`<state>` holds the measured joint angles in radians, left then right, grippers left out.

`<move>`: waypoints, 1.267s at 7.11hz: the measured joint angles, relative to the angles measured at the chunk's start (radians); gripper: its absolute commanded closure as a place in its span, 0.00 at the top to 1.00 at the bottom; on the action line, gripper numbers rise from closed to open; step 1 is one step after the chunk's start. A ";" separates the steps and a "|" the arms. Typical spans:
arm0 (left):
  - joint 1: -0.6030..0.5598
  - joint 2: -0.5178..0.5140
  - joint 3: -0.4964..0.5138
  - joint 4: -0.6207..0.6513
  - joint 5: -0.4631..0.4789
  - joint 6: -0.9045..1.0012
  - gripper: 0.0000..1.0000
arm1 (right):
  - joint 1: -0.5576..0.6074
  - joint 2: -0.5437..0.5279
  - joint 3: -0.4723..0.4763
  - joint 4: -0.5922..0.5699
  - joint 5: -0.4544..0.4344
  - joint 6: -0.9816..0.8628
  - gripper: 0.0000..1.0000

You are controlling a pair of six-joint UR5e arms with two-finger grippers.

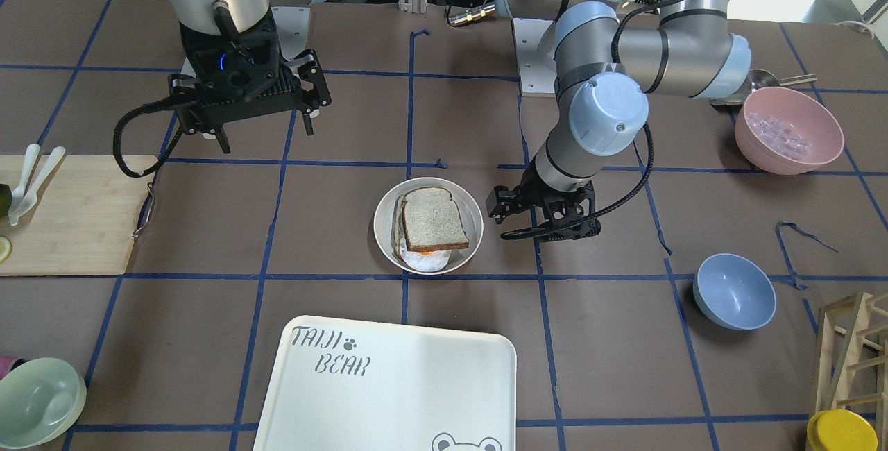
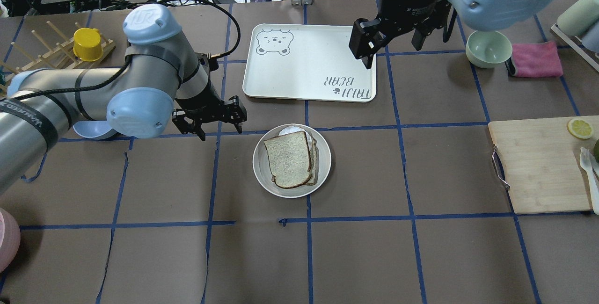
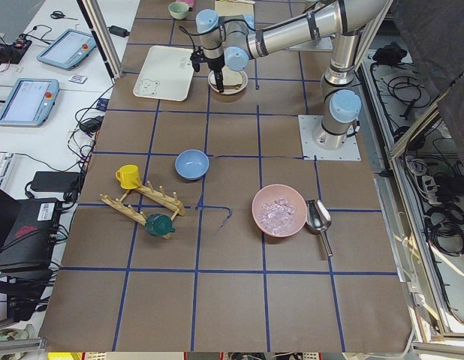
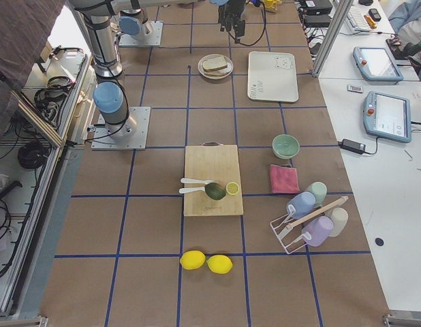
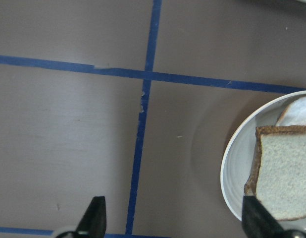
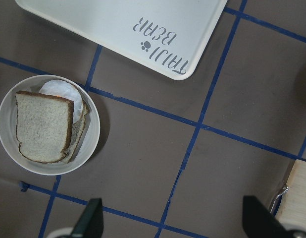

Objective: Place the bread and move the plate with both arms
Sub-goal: 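Lower the left gripper to the plate rim and grip it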

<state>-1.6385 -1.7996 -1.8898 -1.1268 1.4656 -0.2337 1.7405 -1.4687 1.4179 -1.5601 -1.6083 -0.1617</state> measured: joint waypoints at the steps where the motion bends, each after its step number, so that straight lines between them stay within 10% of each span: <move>1: -0.016 -0.027 -0.037 0.073 -0.009 -0.024 0.71 | -0.016 -0.010 0.018 0.003 0.002 0.002 1.00; 7: -0.063 -0.115 -0.073 0.133 -0.049 -0.026 0.60 | -0.072 -0.036 0.057 -0.125 0.031 0.049 1.00; 9: -0.073 -0.127 -0.076 0.136 -0.049 -0.014 0.12 | -0.114 -0.043 0.058 -0.096 0.047 0.059 1.00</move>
<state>-1.7116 -1.9264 -1.9655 -0.9906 1.4163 -0.2473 1.6267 -1.5117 1.4760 -1.6561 -1.5609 -0.1023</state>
